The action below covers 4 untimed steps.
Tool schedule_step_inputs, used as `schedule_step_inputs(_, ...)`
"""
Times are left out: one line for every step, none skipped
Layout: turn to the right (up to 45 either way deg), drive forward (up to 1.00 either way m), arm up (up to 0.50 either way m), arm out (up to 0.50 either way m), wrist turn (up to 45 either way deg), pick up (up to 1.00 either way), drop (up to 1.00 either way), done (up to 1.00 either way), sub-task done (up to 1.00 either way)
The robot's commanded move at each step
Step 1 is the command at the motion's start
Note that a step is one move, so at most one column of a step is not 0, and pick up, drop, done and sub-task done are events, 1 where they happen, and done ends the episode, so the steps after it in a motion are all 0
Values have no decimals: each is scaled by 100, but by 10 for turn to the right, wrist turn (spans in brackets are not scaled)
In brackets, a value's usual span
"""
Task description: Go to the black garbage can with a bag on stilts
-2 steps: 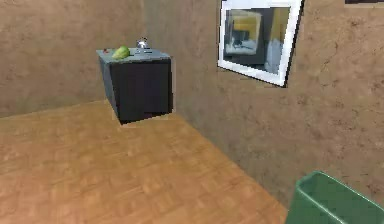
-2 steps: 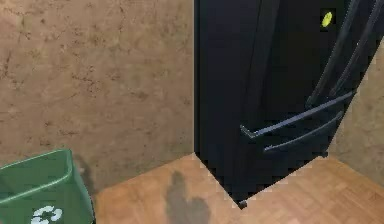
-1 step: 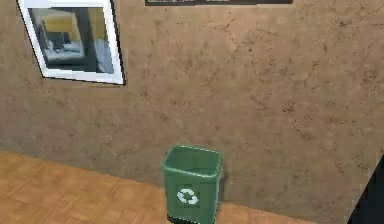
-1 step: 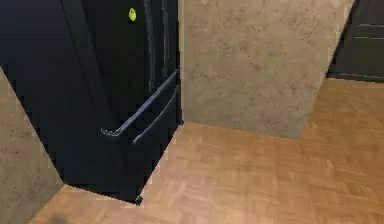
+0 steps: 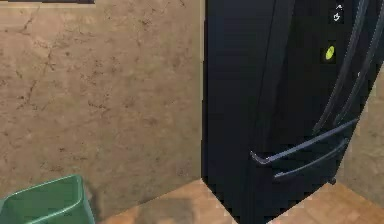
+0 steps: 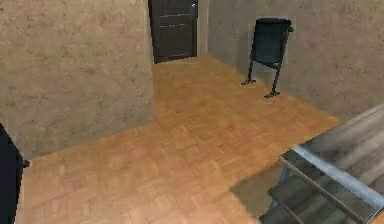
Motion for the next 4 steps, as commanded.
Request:
schedule_step_inputs(450, 0, 0, 0, 0, 0, 0, 0, 0)
schedule_step_inputs(300, 0, 0, 0, 0, 0, 0, 0, 0)
schedule_step_inputs(0, 65, 0, 0, 0, 0, 0, 0, 0)
schedule_step_inputs(180, 0, 0, 0, 0, 0, 0, 0, 0)
